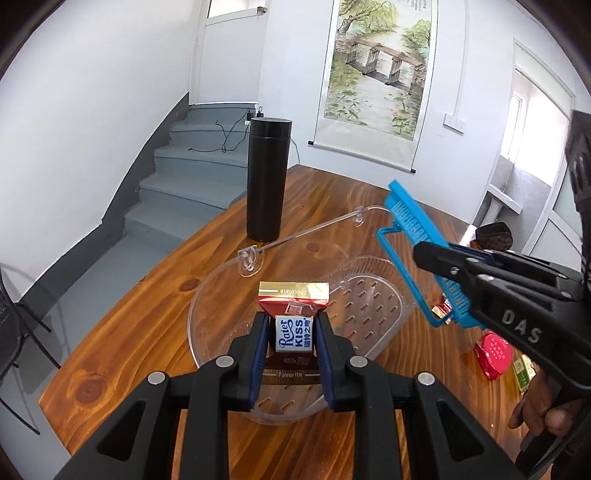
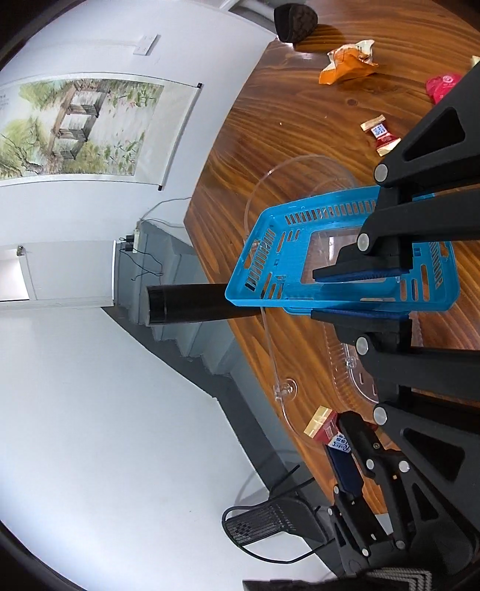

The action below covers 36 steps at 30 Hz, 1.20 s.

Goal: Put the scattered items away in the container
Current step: 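Lower the basket into the clear container and open the right tool while the left tool drops the chocolate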

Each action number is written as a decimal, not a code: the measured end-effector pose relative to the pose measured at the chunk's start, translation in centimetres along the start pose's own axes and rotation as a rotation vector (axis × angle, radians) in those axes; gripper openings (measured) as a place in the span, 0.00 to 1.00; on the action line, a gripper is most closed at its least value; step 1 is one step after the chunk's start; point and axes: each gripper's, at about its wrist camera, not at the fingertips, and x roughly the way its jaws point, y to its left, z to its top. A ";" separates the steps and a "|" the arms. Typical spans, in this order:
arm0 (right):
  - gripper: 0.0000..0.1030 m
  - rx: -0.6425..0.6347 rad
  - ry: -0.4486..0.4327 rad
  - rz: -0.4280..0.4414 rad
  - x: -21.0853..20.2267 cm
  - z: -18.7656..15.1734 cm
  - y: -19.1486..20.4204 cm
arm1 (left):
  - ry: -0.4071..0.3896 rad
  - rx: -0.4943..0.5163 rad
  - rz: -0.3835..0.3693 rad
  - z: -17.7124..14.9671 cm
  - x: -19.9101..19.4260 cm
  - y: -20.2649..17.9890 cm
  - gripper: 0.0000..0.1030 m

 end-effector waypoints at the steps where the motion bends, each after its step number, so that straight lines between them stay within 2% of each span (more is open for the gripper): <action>1: 0.13 -0.002 0.003 -0.001 0.3 0.1 0.1 | 0.006 -0.001 0.004 0.0 0.2 0.0 0.24; 11: 0.13 -0.020 0.008 -0.024 2.3 1.4 0.1 | 0.046 -0.020 0.053 0.1 2.0 0.3 0.25; 17: 0.13 -0.029 0.016 -0.038 4.0 2.1 0.1 | 0.048 -0.032 0.062 0.4 2.5 0.0 0.40; 25: 0.13 -0.015 0.040 -0.042 5.5 2.2 -0.5 | 0.071 -0.070 0.074 0.3 3.4 0.7 0.42; 36: 0.14 0.013 0.034 -0.040 4.5 0.9 -0.7 | 0.059 -0.046 0.077 -0.1 2.9 0.4 0.43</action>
